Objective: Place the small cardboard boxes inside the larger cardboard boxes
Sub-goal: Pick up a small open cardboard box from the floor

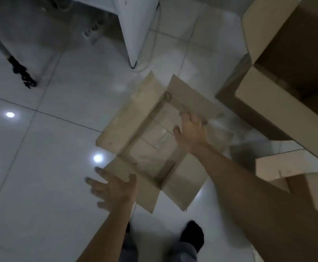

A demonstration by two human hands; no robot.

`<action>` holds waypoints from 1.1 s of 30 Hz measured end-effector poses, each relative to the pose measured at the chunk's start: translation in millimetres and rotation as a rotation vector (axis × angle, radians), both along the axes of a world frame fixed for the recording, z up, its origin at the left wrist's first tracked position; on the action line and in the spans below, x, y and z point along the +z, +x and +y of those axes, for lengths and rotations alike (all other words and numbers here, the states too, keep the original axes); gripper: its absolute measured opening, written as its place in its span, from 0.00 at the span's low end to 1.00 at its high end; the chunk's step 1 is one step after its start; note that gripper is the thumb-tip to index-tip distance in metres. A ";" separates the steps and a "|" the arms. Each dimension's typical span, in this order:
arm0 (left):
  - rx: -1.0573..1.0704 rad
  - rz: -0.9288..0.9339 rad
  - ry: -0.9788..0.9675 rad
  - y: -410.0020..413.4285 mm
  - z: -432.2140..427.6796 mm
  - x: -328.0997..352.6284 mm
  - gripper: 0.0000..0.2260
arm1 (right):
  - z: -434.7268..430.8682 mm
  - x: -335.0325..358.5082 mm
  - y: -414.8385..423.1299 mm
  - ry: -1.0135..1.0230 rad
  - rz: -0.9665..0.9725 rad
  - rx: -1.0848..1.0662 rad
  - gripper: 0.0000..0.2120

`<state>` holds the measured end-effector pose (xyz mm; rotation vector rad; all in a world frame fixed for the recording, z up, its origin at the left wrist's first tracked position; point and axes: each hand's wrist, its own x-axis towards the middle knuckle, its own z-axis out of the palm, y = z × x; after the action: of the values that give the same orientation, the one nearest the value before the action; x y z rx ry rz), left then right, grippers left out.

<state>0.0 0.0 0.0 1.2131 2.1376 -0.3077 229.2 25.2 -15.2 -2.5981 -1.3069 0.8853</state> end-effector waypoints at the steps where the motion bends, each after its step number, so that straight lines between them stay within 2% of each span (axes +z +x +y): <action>1: 0.117 -0.012 -0.040 2.7 0.6 -10.8 0.49 | 5.5 -12.7 5.7 -0.002 -0.071 0.003 0.26; 3: 0.224 -0.068 -0.039 8.6 -0.5 -33.8 0.50 | 16.5 -35.3 21.6 0.004 -0.229 0.007 0.28; 5: 0.232 -0.080 0.047 18.1 -2.1 -52.6 0.48 | 25.2 -49.7 39.1 0.002 -0.324 0.022 0.33; 10: 0.009 -0.079 0.291 36.9 -14.5 -70.3 0.45 | 34.1 -66.0 73.2 -0.041 -0.322 -0.051 0.43; 12: -0.015 -0.134 0.310 40.7 -17.8 -74.6 0.45 | 35.8 -64.1 78.7 -0.074 -0.349 -0.045 0.40; 14: -0.023 -0.152 0.289 42.2 -18.1 -79.4 0.46 | 38.7 -59.6 82.3 -0.069 -0.349 -0.047 0.31; 18: -0.109 -0.131 0.244 39.7 -16.1 -83.5 0.40 | 41.0 -50.4 83.3 -0.053 -0.203 -0.075 0.15; 22: -0.228 -0.132 0.268 27.8 2.2 -82.2 0.36 | 16.1 -46.6 66.5 -0.118 -0.210 -0.086 0.13; 25: -0.302 -0.152 0.373 15.1 33.6 -79.9 0.12 | -18.7 -49.8 45.3 -0.129 -0.144 -0.175 0.11; 26: -0.357 -0.151 0.392 11.1 46.8 -78.9 0.08 | -32.0 -51.4 38.8 -0.126 -0.129 -0.213 0.10; 28: -0.496 -0.116 0.386 2.8 72.5 -77.4 0.04 | -56.9 -53.5 25.2 -0.121 -0.096 -0.294 0.10; 33: -0.698 -0.177 0.346 -6.8 108.5 -72.9 0.07 | -101.0 -56.0 -1.8 -0.128 0.017 -0.443 0.11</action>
<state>-6.8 108.5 -72.9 2.0904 1.5922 -0.1132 227.4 -75.8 -71.2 -2.7979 -0.6396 0.9262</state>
